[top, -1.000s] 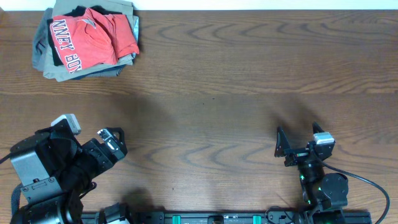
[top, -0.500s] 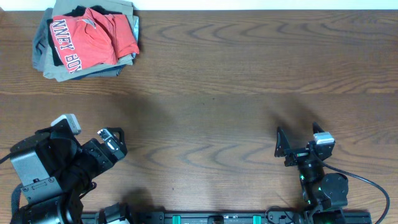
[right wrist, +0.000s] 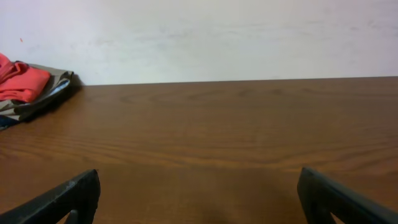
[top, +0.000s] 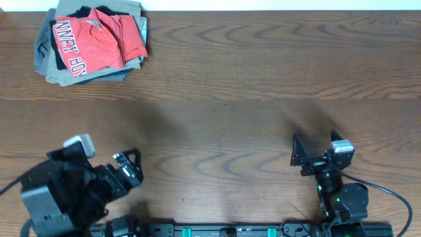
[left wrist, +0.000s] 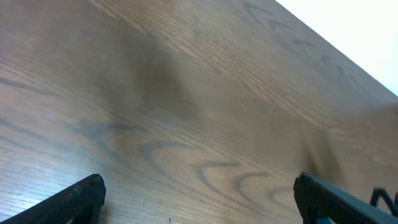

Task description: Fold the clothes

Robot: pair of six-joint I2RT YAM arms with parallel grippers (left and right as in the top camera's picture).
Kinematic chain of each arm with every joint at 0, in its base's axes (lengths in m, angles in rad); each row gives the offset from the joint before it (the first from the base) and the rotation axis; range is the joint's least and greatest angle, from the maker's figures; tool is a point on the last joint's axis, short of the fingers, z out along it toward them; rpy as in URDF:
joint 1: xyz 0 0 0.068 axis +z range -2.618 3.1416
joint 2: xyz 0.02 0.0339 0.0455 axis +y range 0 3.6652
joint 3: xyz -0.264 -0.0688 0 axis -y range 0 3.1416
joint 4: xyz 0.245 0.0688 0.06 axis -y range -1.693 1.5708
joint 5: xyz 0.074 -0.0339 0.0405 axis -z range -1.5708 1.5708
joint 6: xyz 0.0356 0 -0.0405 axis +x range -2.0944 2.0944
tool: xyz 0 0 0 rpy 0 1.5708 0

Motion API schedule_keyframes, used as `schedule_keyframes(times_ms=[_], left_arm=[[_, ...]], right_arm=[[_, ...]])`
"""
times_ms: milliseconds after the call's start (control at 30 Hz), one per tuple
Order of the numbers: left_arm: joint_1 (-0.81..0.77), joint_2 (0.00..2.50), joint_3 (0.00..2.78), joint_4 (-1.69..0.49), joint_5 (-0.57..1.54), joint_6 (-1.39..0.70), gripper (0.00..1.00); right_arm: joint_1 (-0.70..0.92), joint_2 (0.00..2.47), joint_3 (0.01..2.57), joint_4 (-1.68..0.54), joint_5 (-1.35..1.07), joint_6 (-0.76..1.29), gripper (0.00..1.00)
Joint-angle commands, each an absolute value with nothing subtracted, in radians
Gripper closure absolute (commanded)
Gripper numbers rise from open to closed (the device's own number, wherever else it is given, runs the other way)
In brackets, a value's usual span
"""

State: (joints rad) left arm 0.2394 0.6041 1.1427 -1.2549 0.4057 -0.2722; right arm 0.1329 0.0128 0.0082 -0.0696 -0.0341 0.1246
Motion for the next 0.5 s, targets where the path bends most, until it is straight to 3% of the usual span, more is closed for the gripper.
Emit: schedule_keyframes(times_ms=[0, 100, 467], left_arm=[[0.2, 0.554, 1.068, -1.232, 0.368, -0.256, 0.02], [0.154, 0.489, 0.954, -1.147, 0.345, -0.255, 0.02], [0.02, 0.159, 0.41, -0.511, 0.346, -0.256, 0.02]], right_arm=[[0.118, 0.005, 0.005, -0.072, -0.042, 0.115, 0.01], [0.118, 0.005, 0.005, -0.072, -0.042, 0.115, 0.01], [0.118, 0.005, 0.006, -0.072, -0.042, 0.115, 0.01]])
